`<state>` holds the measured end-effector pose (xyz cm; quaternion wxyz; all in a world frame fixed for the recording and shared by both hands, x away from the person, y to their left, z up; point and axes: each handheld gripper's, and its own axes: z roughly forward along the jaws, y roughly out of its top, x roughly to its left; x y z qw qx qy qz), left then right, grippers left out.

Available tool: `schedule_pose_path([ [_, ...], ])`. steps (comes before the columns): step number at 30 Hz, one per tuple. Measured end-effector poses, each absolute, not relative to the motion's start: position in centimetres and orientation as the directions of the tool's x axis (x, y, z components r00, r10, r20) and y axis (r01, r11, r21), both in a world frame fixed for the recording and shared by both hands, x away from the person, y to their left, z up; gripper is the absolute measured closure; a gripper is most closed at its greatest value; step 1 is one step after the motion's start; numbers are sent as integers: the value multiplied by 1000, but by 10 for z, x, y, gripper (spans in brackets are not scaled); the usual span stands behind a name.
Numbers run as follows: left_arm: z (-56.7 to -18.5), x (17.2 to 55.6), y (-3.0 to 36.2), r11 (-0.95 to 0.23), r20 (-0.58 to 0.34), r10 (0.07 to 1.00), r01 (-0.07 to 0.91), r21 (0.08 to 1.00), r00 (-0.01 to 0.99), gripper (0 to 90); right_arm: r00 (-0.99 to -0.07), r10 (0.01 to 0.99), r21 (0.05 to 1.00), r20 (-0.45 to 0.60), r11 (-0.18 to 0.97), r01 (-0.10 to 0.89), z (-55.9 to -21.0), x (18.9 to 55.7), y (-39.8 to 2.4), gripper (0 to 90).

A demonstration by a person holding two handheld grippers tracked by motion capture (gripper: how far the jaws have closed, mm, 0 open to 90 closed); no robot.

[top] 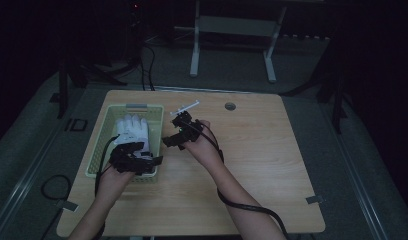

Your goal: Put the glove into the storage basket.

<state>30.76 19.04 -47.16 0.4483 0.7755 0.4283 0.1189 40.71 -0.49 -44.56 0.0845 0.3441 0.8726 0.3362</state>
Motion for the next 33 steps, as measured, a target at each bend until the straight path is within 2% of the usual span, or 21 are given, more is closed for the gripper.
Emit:
schedule_pose_path([
  [5, -473, 304, 172, -257, -180, 758, 541, 801, 627, 78, -740, 668, 650, 85, 525, 549, -449, 405, -24, 148],
  [17, -486, 299, 141, -282, -200, 710, 533, 798, 675, 78, -717, 695, 654, 64, 513, 556, -462, 398, -67, 146],
  [33, -501, 288, 109, -330, -178, 665, 499, 802, 725, 78, -701, 709, 655, 71, 497, 569, -488, 386, -106, 143],
])
